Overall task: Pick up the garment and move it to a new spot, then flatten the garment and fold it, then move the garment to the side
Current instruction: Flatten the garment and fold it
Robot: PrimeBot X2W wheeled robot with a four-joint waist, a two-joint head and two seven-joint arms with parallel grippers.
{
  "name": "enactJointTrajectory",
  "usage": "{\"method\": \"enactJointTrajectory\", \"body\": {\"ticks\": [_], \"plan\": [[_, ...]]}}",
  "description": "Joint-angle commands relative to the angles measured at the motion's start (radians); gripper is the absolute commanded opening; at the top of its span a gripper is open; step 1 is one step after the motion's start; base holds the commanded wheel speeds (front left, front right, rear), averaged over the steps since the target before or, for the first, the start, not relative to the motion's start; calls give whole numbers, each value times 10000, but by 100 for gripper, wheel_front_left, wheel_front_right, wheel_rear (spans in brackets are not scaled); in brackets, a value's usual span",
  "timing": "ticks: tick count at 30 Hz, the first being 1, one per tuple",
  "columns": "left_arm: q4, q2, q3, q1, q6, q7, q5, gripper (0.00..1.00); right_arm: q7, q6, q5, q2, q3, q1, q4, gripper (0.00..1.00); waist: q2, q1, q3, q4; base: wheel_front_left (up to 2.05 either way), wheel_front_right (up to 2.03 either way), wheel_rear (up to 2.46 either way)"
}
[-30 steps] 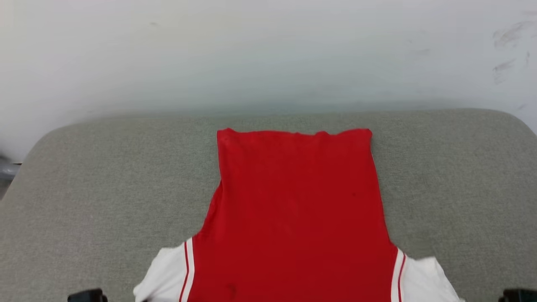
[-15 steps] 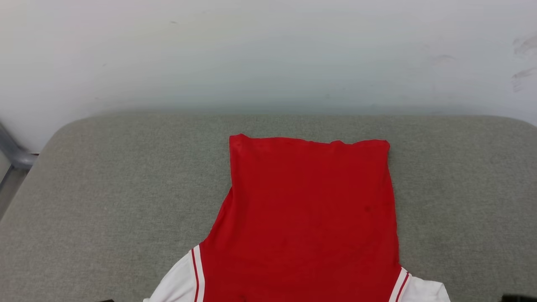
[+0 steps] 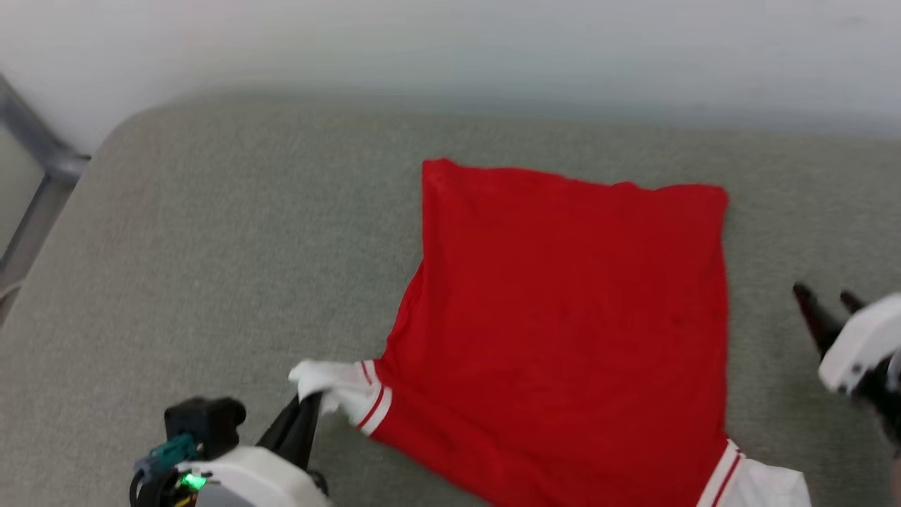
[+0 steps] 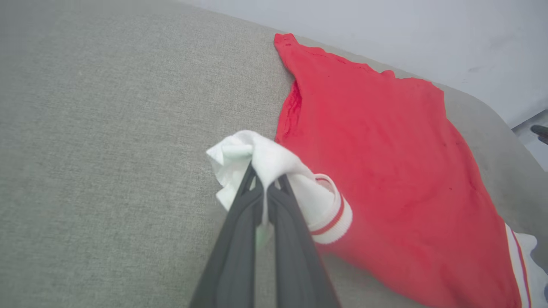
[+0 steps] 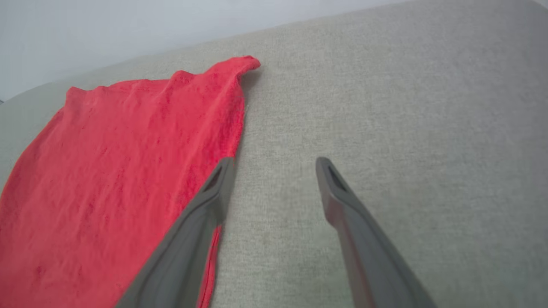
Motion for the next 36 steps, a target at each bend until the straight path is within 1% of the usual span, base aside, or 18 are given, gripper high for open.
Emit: {"method": "enactJointTrajectory", "body": {"ticks": [1,7,9,13,18,23,24,25,26,28,31,36], "plan": [[-109,-67,-41,-396,-72,-36,137,0,278,-8,49,-133,61,-708,373,100,-1,-2,889,654,0,0,0],[-326,-413,-339,-1538,-422,-126,594,0,1796,-8,-277,-892,250,-3430,1902,100,-1,-2,2035,1408,0,0,0],[-367,-524,-420,-1796,-521,-162,711,0,2216,-8,-446,-1001,376,-4165,2283,100,-1,-2,2372,1587,0,0,0],[-347,-734,-514,-2165,-688,-270,827,0,2576,-9,-785,-1161,516,-5242,3003,100,-1,-2,2827,1896,0,0,0],[-174,-935,-572,-2353,-803,-412,772,0,3073,-8,-1256,-1248,609,-5726,4017,100,-1,-2,3182,2103,0,0,0],[63,-1052,-577,-2356,-898,-535,678,0,4346,-9,-1344,-1073,915,-5122,5287,100,-1,-2,3315,2121,0,0,0],[90,-1065,-577,-2363,-918,-554,659,0,4554,-12,-1286,-1089,930,-5021,5473,56,-1,-2,3318,2124,0,0,0],[116,-1077,-577,-2373,-932,-571,658,0,4695,-12,-1215,-1118,944,-4979,5596,15,-1,-2,3316,2129,0,0,0],[145,-1083,-572,-2377,-945,-585,654,0,4756,-12,-1099,-1107,935,-4972,5658,0,-1,-2,3306,2123,0,0,0],[203,-1069,-549,-2348,-917,-569,602,0,4689,-9,-960,-1124,1023,-5089,5536,0,-1,-2,3261,2074,0,0,0],[316,-1024,-555,-2237,-898,-445,511,0,4386,-9,-817,-1333,1064,-5350,5194,0,-1,-2,3050,1976,0,0,0],[648,-843,-500,-1918,-791,-327,363,0,3692,-12,-493,-1854,1296,-5220,4475,0,-1,-2,2223,1637,0,0,0]]}}
